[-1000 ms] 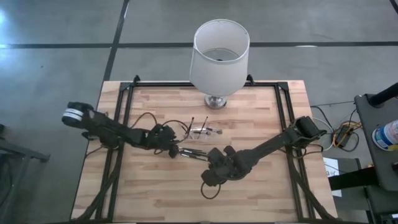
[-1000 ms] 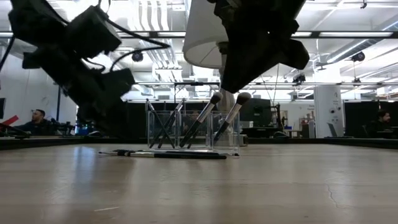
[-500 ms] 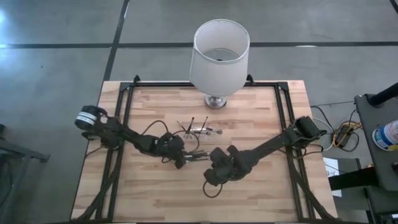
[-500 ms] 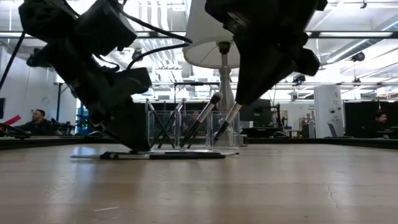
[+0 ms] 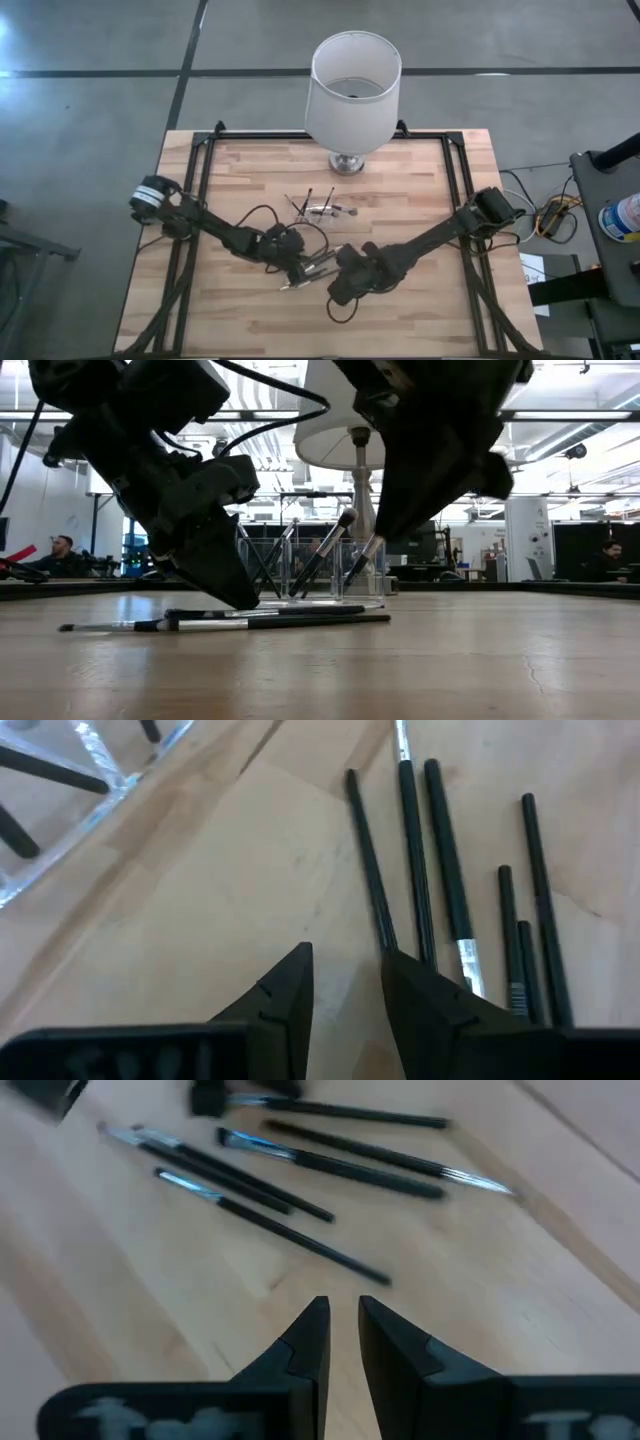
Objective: Put items in baskets/containers
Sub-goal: Put the eyeshadow brush into the transparent organizer
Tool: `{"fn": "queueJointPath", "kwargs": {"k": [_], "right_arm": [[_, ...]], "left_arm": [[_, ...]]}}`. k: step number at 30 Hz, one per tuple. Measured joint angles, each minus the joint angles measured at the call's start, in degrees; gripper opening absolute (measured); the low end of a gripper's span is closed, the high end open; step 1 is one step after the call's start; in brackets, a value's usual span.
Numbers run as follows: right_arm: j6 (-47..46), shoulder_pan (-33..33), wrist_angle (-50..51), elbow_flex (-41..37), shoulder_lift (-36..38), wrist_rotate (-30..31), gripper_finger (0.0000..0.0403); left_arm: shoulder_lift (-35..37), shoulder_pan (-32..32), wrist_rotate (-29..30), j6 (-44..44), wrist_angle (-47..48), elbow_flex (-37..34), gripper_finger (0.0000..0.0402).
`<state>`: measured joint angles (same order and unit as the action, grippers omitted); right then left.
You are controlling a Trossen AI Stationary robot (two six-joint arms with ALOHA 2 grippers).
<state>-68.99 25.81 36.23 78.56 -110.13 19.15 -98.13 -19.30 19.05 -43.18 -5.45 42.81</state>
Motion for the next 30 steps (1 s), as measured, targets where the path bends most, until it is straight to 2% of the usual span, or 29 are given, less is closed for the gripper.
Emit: {"fn": "queueJointPath", "kwargs": {"k": [5,9,15,20,30], "right_arm": [[21.53,0.59,-9.63,-3.57,-0.06,-2.82,0.0052],[32.00,-0.62,-8.55,-4.01,-2.90,-15.22,0.0074],[47.15,-0.21,-9.04,0.23,-8.97,-13.14,0.0133],[48.24,-0.49,-4.60,5.04,-13.14,-13.24,0.0156],[46.50,-0.97,-2.53,5.55,-11.37,-9.05,0.0155]], "left_arm": [[1.09,-0.32,-0.55,-0.18,1.71,-0.03,0.0112],[2.04,-0.84,-0.25,-0.57,4.91,-0.07,0.0112],[2.25,-2.44,1.01,-4.59,5.13,-0.73,0.0112],[2.33,-3.37,2.25,-6.59,5.03,-1.50,0.0112],[2.34,-3.55,2.93,-6.54,5.28,-1.75,0.0112]]}}
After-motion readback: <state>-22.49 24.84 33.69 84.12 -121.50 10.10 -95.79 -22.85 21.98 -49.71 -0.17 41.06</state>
